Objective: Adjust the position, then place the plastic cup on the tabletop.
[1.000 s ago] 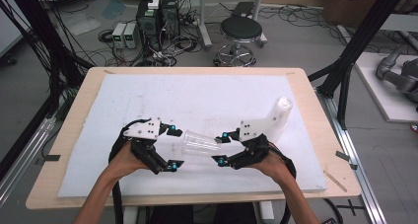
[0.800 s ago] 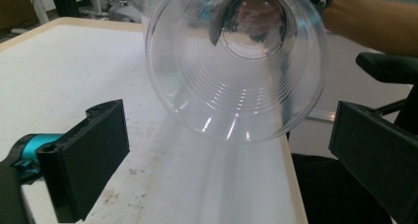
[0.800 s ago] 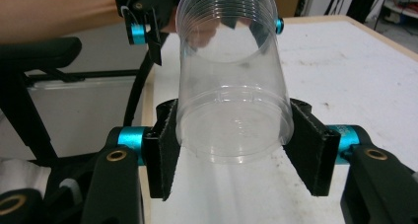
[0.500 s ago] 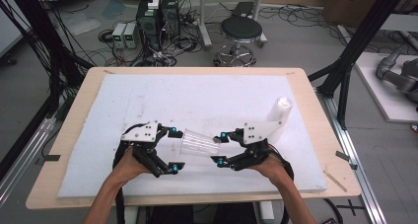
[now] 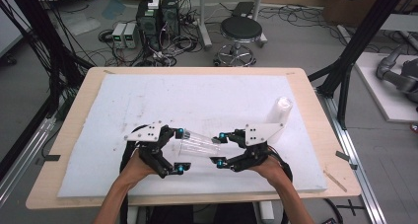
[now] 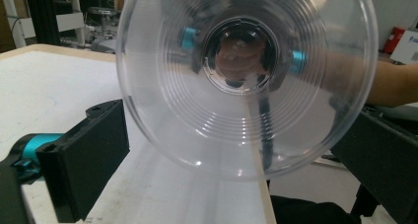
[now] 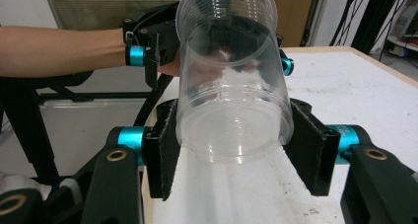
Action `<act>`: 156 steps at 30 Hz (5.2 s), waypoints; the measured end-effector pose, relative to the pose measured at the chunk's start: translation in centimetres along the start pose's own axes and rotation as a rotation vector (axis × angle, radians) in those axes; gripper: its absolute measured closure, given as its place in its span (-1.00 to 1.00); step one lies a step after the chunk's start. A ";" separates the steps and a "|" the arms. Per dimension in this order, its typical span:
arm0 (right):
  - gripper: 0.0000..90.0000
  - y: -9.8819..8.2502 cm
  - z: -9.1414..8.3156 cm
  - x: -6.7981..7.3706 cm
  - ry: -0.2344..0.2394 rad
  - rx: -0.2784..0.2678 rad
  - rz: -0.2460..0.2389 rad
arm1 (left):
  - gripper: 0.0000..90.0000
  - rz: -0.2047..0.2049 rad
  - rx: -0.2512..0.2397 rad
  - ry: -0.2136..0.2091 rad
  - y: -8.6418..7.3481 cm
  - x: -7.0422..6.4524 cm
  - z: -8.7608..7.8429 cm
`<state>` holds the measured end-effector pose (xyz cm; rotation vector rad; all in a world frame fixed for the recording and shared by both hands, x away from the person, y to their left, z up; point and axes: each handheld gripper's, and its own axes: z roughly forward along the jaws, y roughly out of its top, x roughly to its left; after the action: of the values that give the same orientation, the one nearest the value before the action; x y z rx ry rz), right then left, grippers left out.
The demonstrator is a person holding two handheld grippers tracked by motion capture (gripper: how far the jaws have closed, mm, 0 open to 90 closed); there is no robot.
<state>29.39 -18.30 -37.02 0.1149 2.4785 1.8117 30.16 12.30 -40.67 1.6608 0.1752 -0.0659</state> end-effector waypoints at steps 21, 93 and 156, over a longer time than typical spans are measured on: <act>-0.06 -0.3 0.3 0.0 0.024 -0.038 -0.008 | -0.80 0.001 -0.086 -0.045 0.9 0.1 0.8; -0.68 -8.2 -5.0 0.8 -0.593 0.137 0.248 | -0.30 0.120 0.718 0.143 7.9 3.0 2.3; -0.68 -10.4 -5.5 0.5 -0.628 0.159 0.296 | -0.29 0.053 1.040 0.202 5.5 8.6 6.6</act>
<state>28.16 -26.64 -45.28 0.9427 2.2045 1.3565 39.92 5.88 -37.15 2.7118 0.2743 0.0673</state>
